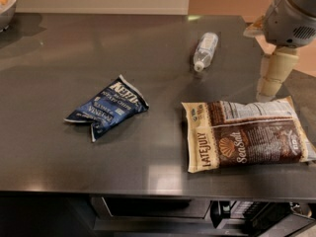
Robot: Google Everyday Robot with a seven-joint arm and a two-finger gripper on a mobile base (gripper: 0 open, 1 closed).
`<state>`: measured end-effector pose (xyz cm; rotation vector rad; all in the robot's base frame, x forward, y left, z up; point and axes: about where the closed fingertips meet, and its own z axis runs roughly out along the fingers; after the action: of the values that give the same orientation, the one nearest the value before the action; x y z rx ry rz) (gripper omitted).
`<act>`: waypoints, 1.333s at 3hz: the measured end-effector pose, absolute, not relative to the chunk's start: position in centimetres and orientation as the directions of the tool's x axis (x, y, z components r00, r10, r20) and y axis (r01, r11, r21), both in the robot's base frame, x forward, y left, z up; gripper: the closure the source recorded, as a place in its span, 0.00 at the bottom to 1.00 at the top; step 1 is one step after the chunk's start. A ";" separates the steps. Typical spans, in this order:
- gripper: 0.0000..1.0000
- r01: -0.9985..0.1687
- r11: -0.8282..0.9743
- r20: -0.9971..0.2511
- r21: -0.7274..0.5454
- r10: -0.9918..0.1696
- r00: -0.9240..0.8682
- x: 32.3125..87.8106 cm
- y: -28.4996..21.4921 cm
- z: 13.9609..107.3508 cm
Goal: Place blue plastic bottle upright
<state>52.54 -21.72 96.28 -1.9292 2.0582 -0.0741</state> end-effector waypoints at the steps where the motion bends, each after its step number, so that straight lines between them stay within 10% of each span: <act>1: 0.00 -0.960 0.025 -0.173 -0.279 -0.985 0.025 56.7 -21.6 95.8; 4: 0.00 -0.910 -0.268 -0.072 -0.316 -0.950 0.305 66.1 -19.4 92.9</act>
Offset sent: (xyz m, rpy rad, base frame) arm 0.1163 0.0086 -0.0163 -0.0747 -0.0446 0.2327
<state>66.07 -19.39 92.92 -2.2792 1.6831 -0.1888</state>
